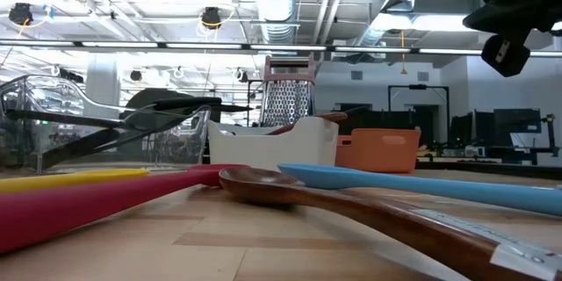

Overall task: Pick & Place Kitchen Items
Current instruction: Put the yellow serving spoon into the white bin

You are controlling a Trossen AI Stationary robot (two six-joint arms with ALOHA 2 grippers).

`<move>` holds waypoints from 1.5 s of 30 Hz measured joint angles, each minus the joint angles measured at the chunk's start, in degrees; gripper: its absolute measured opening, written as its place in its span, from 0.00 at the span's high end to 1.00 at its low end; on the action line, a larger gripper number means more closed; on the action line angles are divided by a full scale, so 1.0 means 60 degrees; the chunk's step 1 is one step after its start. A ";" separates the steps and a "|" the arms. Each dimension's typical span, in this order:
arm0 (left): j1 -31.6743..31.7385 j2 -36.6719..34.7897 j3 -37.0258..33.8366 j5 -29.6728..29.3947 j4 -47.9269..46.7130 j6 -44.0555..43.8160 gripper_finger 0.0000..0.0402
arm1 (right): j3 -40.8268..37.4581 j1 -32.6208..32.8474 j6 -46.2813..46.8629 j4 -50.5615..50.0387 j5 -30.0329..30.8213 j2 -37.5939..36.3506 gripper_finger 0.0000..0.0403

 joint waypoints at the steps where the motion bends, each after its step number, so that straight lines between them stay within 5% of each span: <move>1: -0.0125 0.0173 0.0254 -0.0132 -0.0198 -0.0067 1.00 | 0.0000 0.0000 0.0003 0.0000 0.0004 0.0000 1.00; 8: -0.0835 0.1201 0.1073 -0.0730 -0.0748 -0.1353 1.00 | 0.0000 0.0000 0.0006 0.0011 0.0304 0.0000 1.00; 14: -0.1192 0.1526 0.1069 -0.0894 -0.3074 -0.5290 1.00 | 0.0000 0.0000 0.0006 0.0011 0.0609 0.0000 1.00; 20: -0.0992 0.1653 0.1069 0.1458 -0.6180 -0.9101 1.00 | 0.0000 0.0000 0.0006 0.0011 0.0754 0.0001 1.00; 29: -0.0671 0.2247 0.0677 0.5869 -1.0975 -1.2340 1.00 | 0.0000 0.0000 0.0006 -0.0057 0.0801 0.0004 1.00; 45: -0.0284 0.2331 -0.1241 0.5988 -1.1005 -1.4080 0.97 | 0.0000 -0.0007 0.0002 -0.0443 0.0805 0.0004 1.00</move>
